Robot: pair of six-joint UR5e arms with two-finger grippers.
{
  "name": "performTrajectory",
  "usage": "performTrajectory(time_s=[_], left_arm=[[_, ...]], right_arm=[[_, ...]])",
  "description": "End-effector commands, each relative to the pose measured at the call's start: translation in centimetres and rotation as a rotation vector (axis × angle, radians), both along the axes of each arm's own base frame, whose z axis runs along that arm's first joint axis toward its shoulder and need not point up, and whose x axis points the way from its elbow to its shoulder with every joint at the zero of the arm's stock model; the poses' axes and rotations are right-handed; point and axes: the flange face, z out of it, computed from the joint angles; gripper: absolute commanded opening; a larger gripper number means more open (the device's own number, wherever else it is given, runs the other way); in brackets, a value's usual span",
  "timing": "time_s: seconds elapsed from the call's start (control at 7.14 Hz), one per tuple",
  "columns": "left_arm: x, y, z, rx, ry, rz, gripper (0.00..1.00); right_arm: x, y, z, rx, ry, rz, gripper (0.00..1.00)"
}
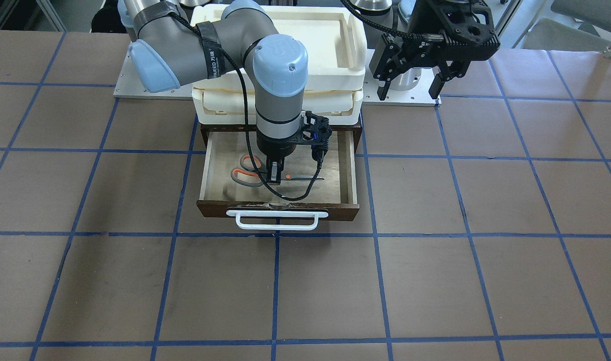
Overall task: Put scissors in drawer and close it
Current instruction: 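Lower the scissors into the drawer and open the right gripper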
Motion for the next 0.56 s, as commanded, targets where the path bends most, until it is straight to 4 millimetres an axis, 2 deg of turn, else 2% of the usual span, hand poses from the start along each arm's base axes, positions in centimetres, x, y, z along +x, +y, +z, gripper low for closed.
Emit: performTrajectory(time_s=[0.0, 0.14, 0.28, 0.42], left_arm=[[0.1, 0.3, 0.2, 0.003, -0.003, 0.003, 1.00], [0.2, 1.0, 0.4, 0.015, -0.004, 0.003, 1.00], [0.2, 0.9, 0.3, 0.021, -0.004, 0.003, 1.00], [0.2, 1.2, 0.3, 0.032, -0.004, 0.003, 1.00]], right_arm=[[0.2, -0.2, -0.4, 0.002, -0.011, -0.004, 0.49], [0.3, -0.2, -0.4, 0.004, -0.017, -0.007, 0.75], [0.3, -0.2, -0.3, 0.005, -0.015, -0.019, 0.95], [0.4, -0.6, 0.6, -0.014, -0.024, -0.019, 1.00]])
